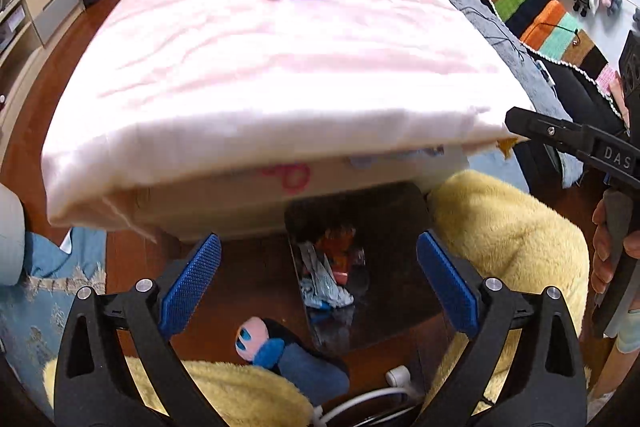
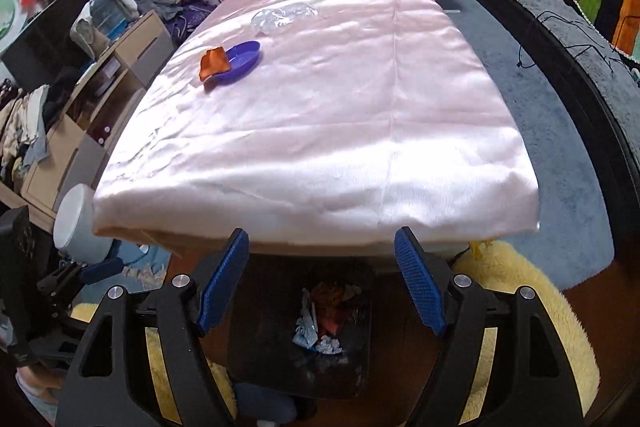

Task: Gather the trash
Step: 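Grasp the orange cloth with the left tool while the right tool grasps the clear plastic bag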

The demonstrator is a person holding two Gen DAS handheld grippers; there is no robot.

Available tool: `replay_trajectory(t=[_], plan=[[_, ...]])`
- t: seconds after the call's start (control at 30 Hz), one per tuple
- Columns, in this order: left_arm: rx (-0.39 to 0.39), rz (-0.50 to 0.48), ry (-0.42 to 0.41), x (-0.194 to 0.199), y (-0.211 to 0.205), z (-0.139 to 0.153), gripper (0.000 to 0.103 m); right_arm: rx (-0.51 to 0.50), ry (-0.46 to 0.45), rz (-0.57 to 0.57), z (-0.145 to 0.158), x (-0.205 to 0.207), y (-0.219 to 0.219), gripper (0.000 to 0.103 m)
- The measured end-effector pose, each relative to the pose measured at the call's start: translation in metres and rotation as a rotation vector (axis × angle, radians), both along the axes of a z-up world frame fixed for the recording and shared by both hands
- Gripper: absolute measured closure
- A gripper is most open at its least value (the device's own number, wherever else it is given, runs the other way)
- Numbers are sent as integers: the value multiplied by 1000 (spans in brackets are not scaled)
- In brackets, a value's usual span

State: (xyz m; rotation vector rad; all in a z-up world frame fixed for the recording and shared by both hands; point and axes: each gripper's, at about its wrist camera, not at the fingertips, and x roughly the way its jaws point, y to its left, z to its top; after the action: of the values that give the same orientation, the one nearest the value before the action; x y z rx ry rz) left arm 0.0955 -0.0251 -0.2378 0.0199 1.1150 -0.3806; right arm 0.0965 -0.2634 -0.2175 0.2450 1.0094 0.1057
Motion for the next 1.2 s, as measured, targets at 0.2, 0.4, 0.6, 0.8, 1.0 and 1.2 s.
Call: replay_trajectory(t=[0.2, 0.4, 0.6, 0.8, 1.0, 1.2], plan=[[0, 15, -34, 28, 4, 18, 10, -6, 3, 6, 2, 26, 1, 27], [-12, 37, -58, 61, 5, 27, 10, -9, 6, 21, -1, 51, 7, 27], [-8, 36, -88, 98, 0, 34, 15, -23, -12, 16, 2, 85, 6, 27], [1, 48, -131, 138, -4, 43, 23, -22, -35, 8, 6, 129, 4, 27], [4, 48, -161, 180, -11, 49, 35, -14, -47, 31, 4, 170, 12, 27], [-6, 26, -158, 210, -23, 41, 45, -39, -94, 20, 5, 211, 16, 29]])
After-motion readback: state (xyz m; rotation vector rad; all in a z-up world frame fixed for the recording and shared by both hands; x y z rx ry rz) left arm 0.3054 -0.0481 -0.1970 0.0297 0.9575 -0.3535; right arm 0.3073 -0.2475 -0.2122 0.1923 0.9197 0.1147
